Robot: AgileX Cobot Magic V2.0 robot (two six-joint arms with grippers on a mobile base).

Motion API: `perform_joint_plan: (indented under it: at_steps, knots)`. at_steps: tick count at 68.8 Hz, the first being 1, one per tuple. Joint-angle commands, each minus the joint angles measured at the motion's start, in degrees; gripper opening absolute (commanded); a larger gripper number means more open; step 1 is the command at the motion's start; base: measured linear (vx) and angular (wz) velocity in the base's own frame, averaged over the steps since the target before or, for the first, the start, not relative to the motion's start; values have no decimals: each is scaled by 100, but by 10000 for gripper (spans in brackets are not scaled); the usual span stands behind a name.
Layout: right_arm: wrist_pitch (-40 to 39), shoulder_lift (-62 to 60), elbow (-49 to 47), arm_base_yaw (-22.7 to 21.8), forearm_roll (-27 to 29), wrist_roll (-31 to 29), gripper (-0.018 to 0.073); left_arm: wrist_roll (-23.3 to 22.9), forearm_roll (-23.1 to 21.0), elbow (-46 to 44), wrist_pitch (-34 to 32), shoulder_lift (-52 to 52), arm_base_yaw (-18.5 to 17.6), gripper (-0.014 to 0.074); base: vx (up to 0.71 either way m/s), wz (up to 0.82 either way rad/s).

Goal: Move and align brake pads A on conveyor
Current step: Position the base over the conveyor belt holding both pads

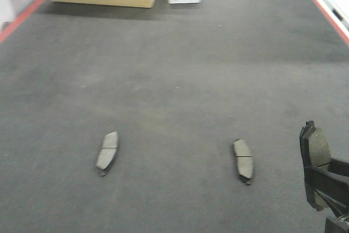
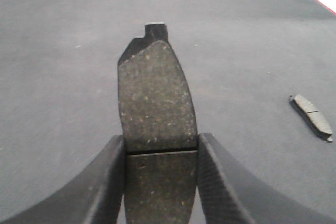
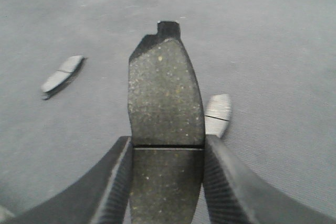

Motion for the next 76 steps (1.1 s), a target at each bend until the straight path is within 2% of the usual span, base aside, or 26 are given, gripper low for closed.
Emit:
perform_joint_plan:
  at_steps: [1, 76]
  knots:
    - [-505, 9, -177, -13, -66, -36, -10, -4, 30, -171, -528, 18, -23, 146, 7, -27]
    - [-507, 9, -177, -13, -64, -36, -9, -4, 30, -171, -548, 18, -23, 146, 1, -3]
